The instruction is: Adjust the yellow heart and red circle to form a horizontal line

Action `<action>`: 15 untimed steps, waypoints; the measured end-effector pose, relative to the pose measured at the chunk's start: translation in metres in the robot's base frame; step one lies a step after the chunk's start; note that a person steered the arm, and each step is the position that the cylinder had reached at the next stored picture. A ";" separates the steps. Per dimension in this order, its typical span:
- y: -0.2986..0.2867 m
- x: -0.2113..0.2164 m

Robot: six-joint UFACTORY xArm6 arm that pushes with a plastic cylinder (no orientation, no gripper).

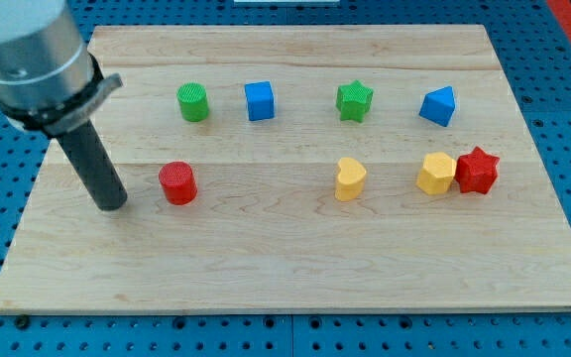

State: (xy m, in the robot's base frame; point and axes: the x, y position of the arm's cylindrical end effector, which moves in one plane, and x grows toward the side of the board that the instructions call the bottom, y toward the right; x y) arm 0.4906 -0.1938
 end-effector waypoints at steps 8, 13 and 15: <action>0.223 0.024; 0.140 -0.010; 0.160 0.024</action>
State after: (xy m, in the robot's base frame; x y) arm 0.5148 -0.0334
